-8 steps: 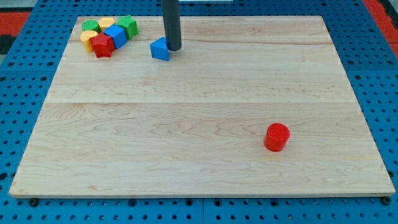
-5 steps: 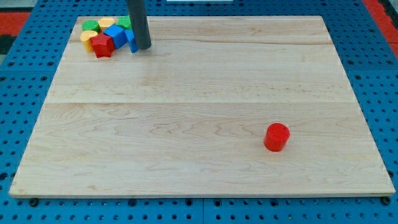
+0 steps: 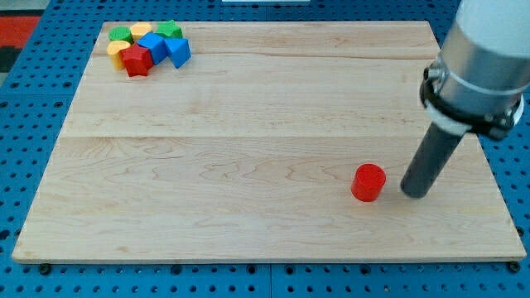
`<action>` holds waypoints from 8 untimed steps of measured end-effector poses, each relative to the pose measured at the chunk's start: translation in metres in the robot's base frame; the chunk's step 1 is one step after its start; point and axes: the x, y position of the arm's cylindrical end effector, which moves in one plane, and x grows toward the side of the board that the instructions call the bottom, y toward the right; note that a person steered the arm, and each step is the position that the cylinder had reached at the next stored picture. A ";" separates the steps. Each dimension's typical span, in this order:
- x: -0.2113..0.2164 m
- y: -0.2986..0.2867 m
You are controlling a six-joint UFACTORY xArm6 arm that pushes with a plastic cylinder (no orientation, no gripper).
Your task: Push red circle to the center
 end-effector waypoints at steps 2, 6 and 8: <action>-0.069 -0.079; -0.186 -0.168; -0.127 -0.041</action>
